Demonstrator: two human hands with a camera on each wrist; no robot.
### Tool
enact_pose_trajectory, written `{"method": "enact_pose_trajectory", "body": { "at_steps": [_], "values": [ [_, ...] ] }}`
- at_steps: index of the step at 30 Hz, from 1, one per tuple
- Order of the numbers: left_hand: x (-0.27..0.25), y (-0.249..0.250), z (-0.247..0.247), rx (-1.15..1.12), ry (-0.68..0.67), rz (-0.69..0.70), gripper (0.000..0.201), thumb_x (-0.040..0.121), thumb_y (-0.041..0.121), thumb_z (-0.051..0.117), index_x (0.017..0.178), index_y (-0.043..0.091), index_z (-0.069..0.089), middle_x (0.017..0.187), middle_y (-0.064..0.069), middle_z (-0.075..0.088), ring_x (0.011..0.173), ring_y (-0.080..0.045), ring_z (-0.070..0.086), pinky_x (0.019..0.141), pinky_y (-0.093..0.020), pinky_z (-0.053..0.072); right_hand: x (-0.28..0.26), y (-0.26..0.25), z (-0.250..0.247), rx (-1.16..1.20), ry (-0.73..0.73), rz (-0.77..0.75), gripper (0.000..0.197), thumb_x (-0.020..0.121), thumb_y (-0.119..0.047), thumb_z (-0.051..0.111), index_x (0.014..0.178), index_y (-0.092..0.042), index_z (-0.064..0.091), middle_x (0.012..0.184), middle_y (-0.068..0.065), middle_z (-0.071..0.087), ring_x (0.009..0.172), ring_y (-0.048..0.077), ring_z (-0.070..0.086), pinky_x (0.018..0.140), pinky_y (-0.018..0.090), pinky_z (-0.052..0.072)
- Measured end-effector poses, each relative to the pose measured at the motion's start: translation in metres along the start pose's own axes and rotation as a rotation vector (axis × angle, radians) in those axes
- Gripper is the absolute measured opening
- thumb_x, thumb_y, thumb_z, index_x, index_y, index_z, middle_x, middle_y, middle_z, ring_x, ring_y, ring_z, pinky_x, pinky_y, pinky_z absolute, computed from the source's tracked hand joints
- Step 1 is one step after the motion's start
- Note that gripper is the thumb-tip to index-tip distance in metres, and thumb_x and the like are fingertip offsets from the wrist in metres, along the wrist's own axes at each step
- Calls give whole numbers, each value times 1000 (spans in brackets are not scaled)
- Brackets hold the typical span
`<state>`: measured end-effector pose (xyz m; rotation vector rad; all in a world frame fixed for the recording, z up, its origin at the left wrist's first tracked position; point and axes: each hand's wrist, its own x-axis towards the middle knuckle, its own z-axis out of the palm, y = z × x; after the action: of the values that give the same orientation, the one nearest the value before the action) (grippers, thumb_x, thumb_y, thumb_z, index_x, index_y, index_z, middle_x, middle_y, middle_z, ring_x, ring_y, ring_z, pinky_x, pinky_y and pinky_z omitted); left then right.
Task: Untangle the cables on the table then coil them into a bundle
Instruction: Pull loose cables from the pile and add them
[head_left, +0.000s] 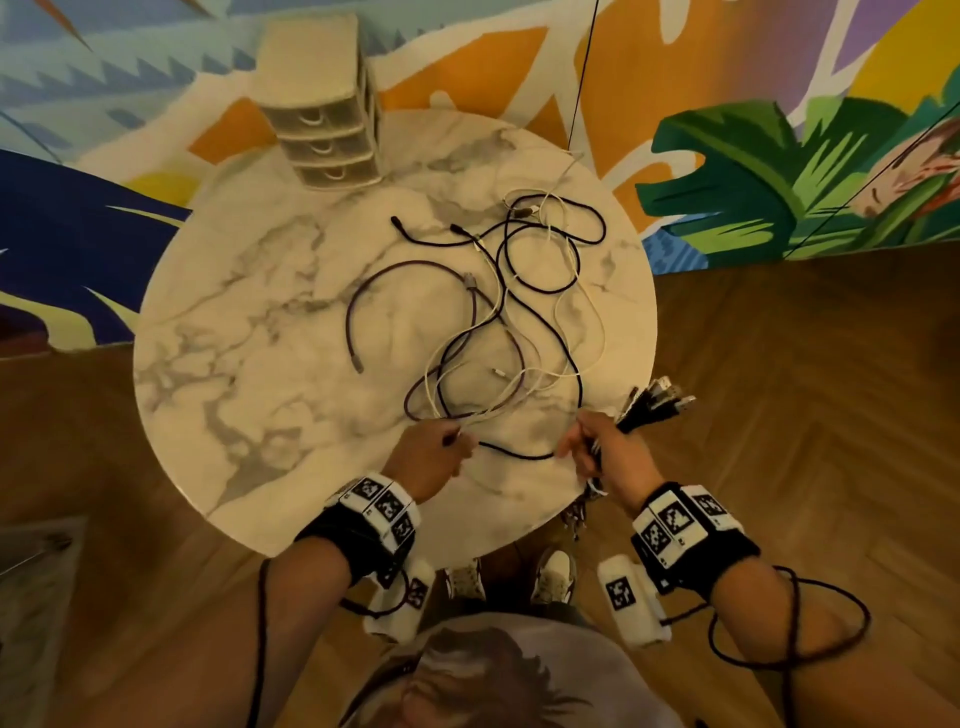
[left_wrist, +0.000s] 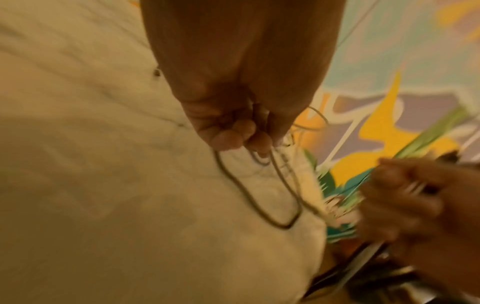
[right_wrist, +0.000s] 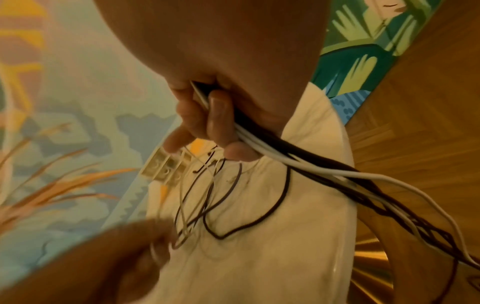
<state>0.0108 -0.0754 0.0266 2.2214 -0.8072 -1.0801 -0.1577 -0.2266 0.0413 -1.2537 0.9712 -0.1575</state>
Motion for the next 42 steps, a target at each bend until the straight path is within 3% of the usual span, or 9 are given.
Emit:
{"method": "enact_pose_trajectory", "body": {
  "at_steps": [5, 12, 14, 17, 20, 24, 28, 34, 42],
  "values": [
    [8, 45, 9, -417, 46, -30, 24, 93, 18, 56, 77, 2, 65, 55, -6, 59, 40, -14, 49, 45, -24, 43, -8, 0, 15, -54, -71, 41, 48, 102, -33, 31, 97, -7, 71, 45, 4, 38, 36, 9, 35, 41, 16, 31],
    [11, 54, 20, -475, 78, -31, 27, 90, 25, 61, 92, -2, 63, 63, -8, 62, 47, -18, 53, 54, -34, 48, -3, -4, 8, -103, -35, -23, 39, 100, -29, 42, 68, -11, 56, 44, 1, 33, 40, 14, 31, 49, 29, 29],
    [10, 54, 21, -305, 207, 18, 34, 87, 31, 64, 111, 8, 57, 88, -4, 60, 67, -15, 56, 61, -31, 47, -1, -4, 6, -158, -35, -24, 38, 100, -31, 43, 68, -14, 55, 45, 1, 36, 42, 15, 34, 50, 29, 31],
    [-2, 57, 16, 138, 405, 452, 46, 85, 37, 62, 124, 19, 46, 116, 1, 48, 96, -9, 49, 69, -23, 46, 3, -1, 4, -139, -28, -18, 39, 99, -31, 44, 65, -18, 55, 44, -1, 38, 41, 15, 36, 51, 30, 33],
    [-10, 62, 18, 605, 117, 730, 28, 90, 37, 52, 111, 18, 56, 107, -2, 59, 97, -19, 56, 73, -30, 47, 7, -3, 2, -51, 4, -19, 40, 100, -24, 43, 62, -16, 53, 43, -5, 39, 40, 13, 35, 50, 30, 30],
    [3, 60, 19, 536, 66, 575, 28, 98, 34, 41, 89, 14, 58, 87, -6, 65, 81, -24, 60, 68, -37, 45, 4, -14, -1, 108, 16, -59, 40, 102, -31, 35, 84, -5, 59, 44, -2, 33, 39, 11, 30, 44, 25, 29],
    [3, 76, 22, 318, 178, 620, 21, 96, 29, 50, 84, 14, 60, 71, -3, 64, 60, -14, 53, 57, -24, 35, -7, -24, 1, 122, 10, -45, 44, 100, -44, 32, 110, -14, 63, 46, 0, 35, 40, 9, 33, 46, 22, 33],
    [8, 99, 33, 315, 149, 612, 16, 94, 26, 46, 96, 22, 61, 74, 0, 67, 65, -16, 61, 60, -35, 50, -9, -31, -3, 10, -70, -47, 101, 79, -71, 33, 112, 24, 45, 50, 7, 38, 42, 10, 39, 51, 16, 39],
    [4, 117, 24, 333, 118, 595, 20, 96, 25, 47, 102, 19, 66, 80, -1, 68, 69, -17, 62, 59, -25, 43, -16, -40, -6, 61, -90, -106, 49, 97, -49, 30, 111, -22, 68, 48, 2, 36, 42, 9, 33, 45, 16, 33]
  ]
}}
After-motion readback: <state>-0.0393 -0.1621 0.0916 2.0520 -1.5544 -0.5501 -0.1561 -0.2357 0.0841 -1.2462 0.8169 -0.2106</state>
